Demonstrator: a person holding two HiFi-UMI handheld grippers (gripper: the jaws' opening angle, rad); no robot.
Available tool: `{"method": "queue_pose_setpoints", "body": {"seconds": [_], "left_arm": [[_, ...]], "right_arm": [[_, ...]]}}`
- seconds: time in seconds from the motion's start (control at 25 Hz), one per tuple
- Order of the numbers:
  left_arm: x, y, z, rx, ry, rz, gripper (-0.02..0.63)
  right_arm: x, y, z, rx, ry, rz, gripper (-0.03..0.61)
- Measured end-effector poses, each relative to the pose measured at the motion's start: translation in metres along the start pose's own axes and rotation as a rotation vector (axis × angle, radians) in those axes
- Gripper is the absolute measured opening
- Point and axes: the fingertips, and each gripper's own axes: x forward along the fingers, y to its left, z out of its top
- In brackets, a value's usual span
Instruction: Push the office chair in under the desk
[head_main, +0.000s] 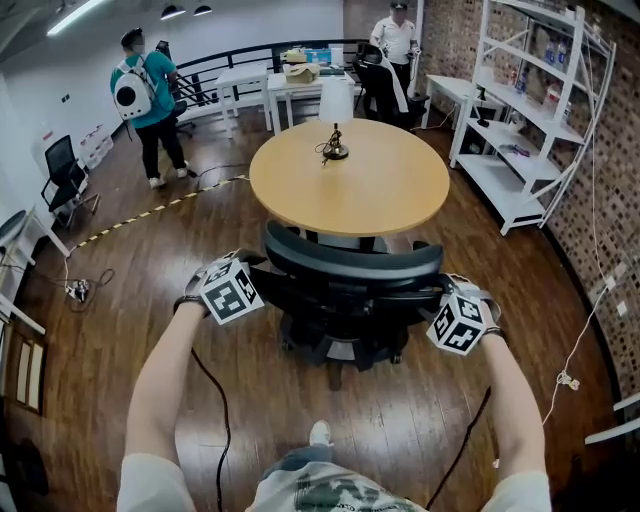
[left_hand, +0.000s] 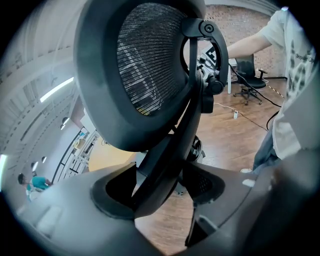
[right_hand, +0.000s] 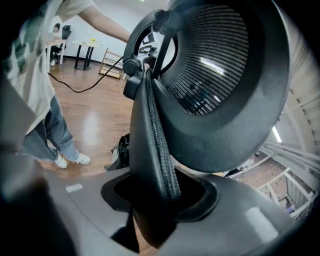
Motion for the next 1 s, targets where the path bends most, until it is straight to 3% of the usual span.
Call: {"method": "queue_pose_setpoints", "body": {"seconds": [0.68,1.0], "left_arm": [[0.047,0.062,0.016,0.024,-0.023,-0.005,0.314],[0.047,0.064,0.017,0.033,-0.033,-0.019,0.318]], "right_arm": [[0.049,-0.062,-0.016,0.011,0.049,-0.014,0.181],[0.050,-0.065,-0.017,0.008,0.050,-0.028,0.181]]}}
